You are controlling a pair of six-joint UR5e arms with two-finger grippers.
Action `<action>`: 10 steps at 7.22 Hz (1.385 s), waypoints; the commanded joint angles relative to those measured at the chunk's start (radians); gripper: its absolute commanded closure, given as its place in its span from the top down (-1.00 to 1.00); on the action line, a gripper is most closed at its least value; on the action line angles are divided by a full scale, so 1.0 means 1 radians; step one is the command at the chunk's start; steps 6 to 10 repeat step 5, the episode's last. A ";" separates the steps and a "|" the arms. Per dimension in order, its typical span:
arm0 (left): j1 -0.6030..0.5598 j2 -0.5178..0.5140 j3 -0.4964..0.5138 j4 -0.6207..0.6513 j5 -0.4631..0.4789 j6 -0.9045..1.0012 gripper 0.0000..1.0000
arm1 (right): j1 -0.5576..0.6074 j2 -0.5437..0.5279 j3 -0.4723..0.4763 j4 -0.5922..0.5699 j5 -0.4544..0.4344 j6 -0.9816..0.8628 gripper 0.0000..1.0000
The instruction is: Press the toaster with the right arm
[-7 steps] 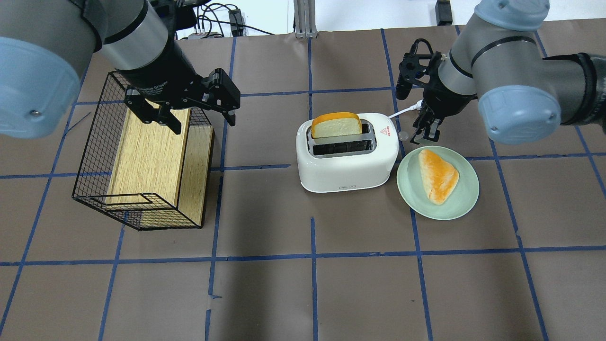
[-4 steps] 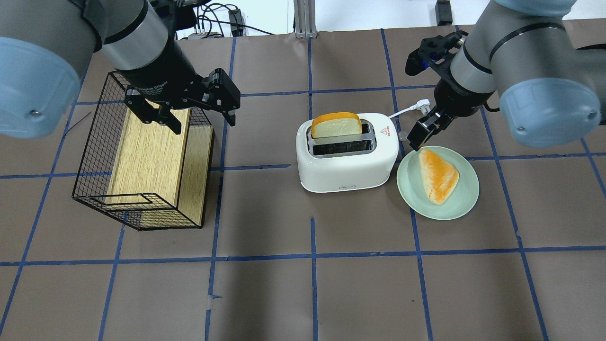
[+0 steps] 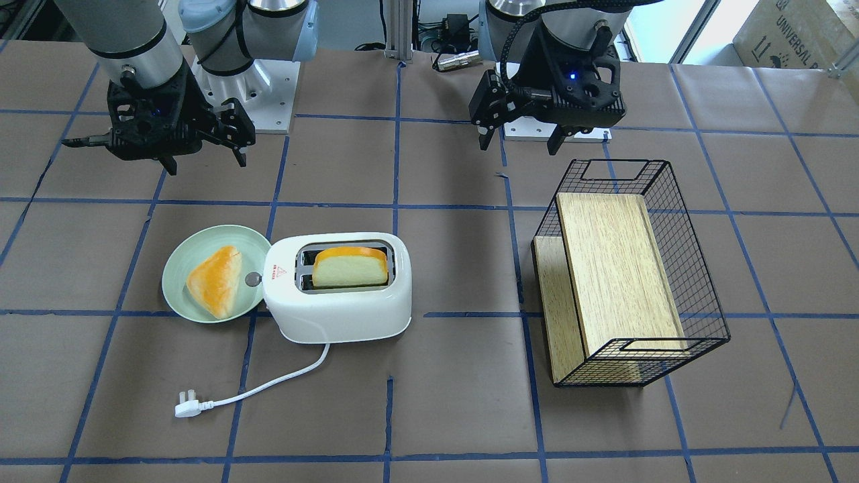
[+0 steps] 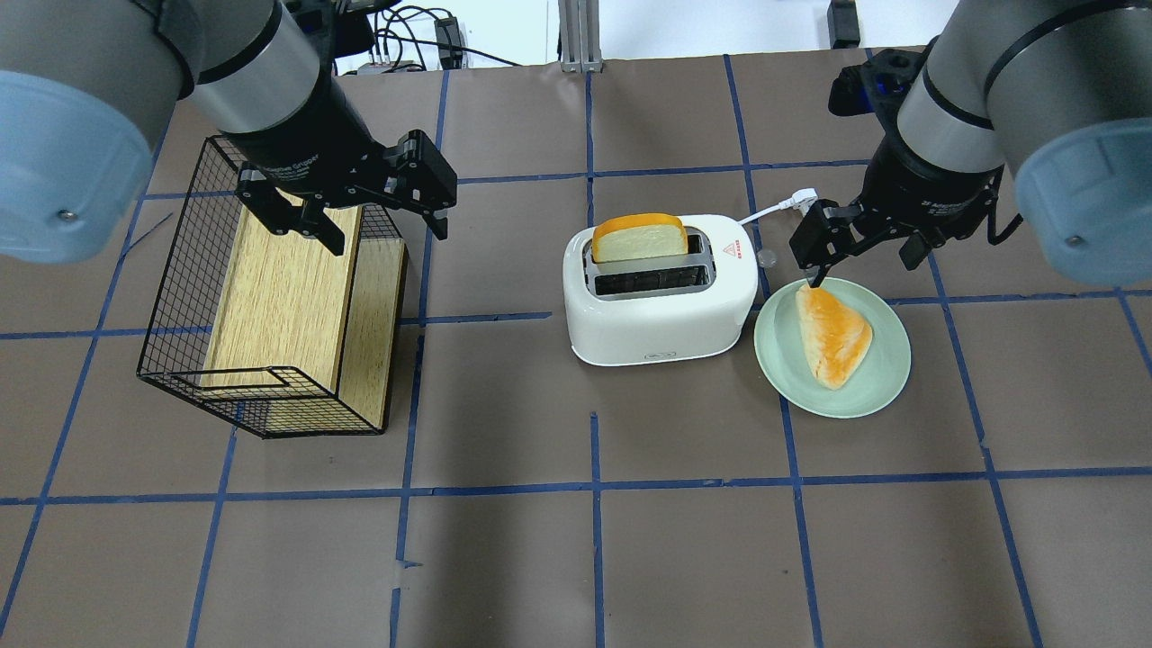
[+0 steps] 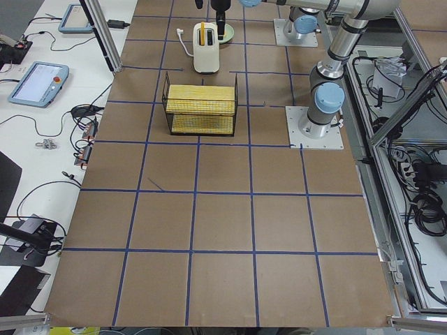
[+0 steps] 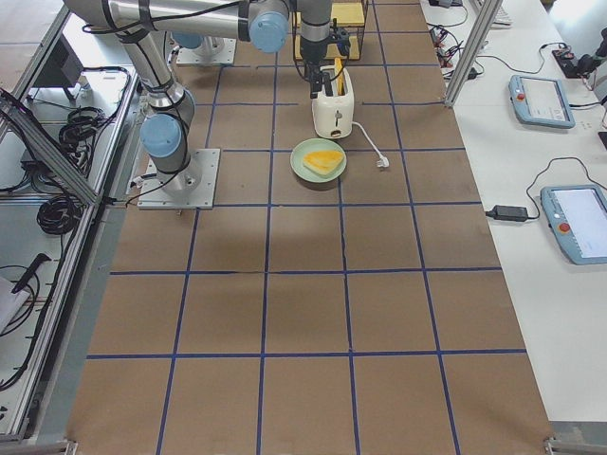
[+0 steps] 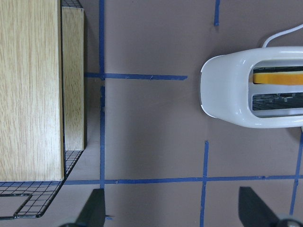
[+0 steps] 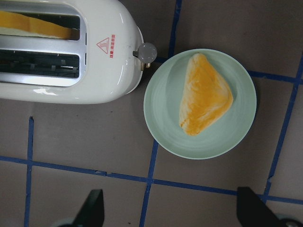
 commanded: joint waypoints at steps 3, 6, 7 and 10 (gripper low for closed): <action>0.001 0.000 0.000 0.000 0.000 0.000 1.00 | 0.000 0.002 -0.012 0.005 -0.022 0.097 1.00; 0.000 0.000 0.000 0.000 0.000 0.000 1.00 | 0.002 0.025 -0.070 0.004 -0.022 0.117 1.00; 0.000 0.000 0.000 0.000 0.000 0.000 1.00 | 0.002 0.025 -0.070 0.004 -0.022 0.117 1.00; 0.000 0.000 0.000 0.000 0.000 0.000 1.00 | 0.002 0.025 -0.070 0.004 -0.022 0.117 1.00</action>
